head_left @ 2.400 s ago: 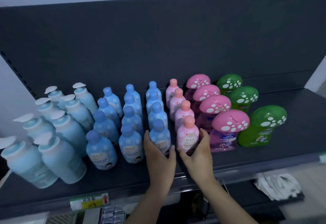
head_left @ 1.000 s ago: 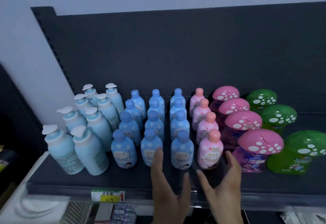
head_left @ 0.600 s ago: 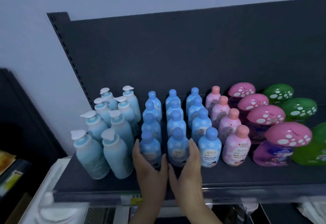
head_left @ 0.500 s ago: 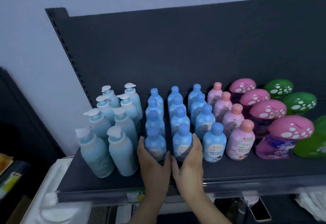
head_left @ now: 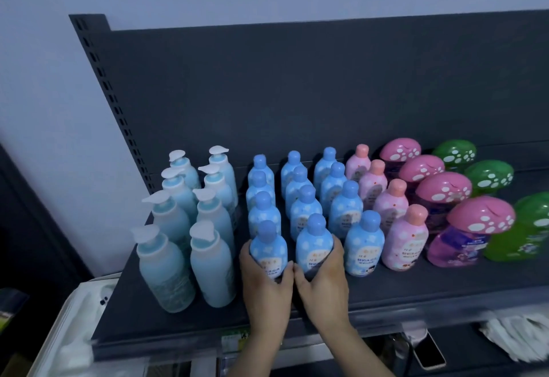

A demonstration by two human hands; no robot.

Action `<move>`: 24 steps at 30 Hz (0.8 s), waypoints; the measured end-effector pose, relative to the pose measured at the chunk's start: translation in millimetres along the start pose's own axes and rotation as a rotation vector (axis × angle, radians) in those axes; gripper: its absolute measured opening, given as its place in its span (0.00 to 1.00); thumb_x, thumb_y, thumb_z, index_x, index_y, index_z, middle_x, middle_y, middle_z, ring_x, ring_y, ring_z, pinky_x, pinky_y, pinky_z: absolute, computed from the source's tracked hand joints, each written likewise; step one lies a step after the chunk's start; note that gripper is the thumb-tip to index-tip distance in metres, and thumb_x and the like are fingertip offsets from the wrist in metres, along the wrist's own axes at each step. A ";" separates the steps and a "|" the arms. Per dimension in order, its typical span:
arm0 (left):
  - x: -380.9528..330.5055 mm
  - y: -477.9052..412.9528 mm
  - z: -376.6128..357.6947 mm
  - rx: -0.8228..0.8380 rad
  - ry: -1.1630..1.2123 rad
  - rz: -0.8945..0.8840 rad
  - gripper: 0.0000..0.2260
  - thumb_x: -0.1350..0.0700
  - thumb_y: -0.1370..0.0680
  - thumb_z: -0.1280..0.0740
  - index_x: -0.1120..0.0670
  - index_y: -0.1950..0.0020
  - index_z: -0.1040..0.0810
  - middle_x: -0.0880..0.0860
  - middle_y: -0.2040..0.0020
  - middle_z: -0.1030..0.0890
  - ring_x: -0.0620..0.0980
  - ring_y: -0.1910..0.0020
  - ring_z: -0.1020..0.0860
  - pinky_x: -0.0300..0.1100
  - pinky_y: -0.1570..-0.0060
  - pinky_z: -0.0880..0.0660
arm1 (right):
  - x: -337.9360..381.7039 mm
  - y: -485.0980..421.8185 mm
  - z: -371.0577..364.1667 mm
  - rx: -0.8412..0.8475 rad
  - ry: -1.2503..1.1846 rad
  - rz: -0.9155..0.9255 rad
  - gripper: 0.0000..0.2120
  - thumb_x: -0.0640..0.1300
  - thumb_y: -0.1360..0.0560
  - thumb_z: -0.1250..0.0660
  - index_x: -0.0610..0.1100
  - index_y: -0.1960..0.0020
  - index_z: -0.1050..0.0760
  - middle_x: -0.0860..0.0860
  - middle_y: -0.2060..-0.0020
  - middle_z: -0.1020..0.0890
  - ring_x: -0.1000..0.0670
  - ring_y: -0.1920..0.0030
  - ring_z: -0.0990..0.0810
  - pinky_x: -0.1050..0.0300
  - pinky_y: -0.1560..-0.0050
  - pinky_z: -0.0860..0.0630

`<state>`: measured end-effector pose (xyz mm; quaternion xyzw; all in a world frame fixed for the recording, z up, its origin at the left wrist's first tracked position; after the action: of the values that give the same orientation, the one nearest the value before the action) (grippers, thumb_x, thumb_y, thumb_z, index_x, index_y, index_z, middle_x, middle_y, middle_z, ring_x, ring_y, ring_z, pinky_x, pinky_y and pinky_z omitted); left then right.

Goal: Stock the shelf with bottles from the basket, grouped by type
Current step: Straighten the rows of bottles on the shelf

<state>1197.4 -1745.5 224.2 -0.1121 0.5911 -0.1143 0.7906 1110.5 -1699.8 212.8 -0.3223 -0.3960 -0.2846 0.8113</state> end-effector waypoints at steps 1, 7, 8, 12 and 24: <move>0.4 -0.2 0.6 -0.004 -0.008 -0.001 0.31 0.62 0.35 0.24 0.56 0.36 0.34 0.51 0.42 0.25 0.50 0.43 0.25 0.38 0.48 0.31 | 1.2 0.0 0.7 0.003 -0.005 -0.002 0.38 0.46 0.32 0.28 0.44 0.29 0.44 0.50 0.37 0.29 0.49 0.38 0.28 0.48 0.45 0.24; 4.9 -0.7 -1.6 0.021 0.004 0.033 0.32 0.61 0.34 0.25 0.55 0.34 0.35 0.52 0.39 0.26 0.51 0.41 0.26 0.46 0.43 0.27 | 2.4 -0.5 2.1 0.027 -0.032 -0.025 0.40 0.47 0.33 0.27 0.44 0.28 0.45 0.49 0.35 0.30 0.48 0.36 0.29 0.49 0.41 0.25; 3.7 0.1 -0.9 0.019 0.014 0.045 0.34 0.61 0.34 0.24 0.55 0.33 0.36 0.52 0.38 0.27 0.51 0.39 0.26 0.48 0.41 0.27 | 2.6 0.3 2.5 0.030 -0.042 -0.021 0.42 0.47 0.32 0.27 0.44 0.27 0.47 0.48 0.33 0.32 0.48 0.33 0.31 0.49 0.37 0.28; -10.2 10.7 9.2 -0.022 0.097 -0.018 0.47 0.65 0.37 0.23 0.40 0.29 0.44 0.46 0.29 0.35 0.43 0.31 0.34 0.40 0.33 0.33 | 3.9 15.6 15.5 0.074 -0.046 0.070 0.47 0.47 0.31 0.27 0.47 0.25 0.58 0.46 0.26 0.42 0.48 0.26 0.43 0.63 0.29 0.44; -160.7 -179.7 65.6 0.403 -0.081 -0.047 0.34 0.50 0.33 0.24 0.52 0.32 0.35 0.47 0.38 0.27 0.46 0.38 0.28 0.42 0.39 0.30 | 140.8 -171.0 83.6 0.298 -0.109 0.090 0.34 0.48 0.31 0.26 0.43 0.32 0.39 0.50 0.36 0.29 0.52 0.36 0.29 0.55 0.36 0.31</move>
<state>1207.5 -1862.9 444.5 0.0300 0.5213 -0.2438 0.8173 1023.3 -1774.0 420.0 -0.2307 -0.4624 -0.1680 0.8395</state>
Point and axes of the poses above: each hand's wrist, its own y-axis away from the middle knuckle, its own z-axis out of the back of the hand, x = y × z, the point moved 1 cm from there along -y, towards the middle knuckle
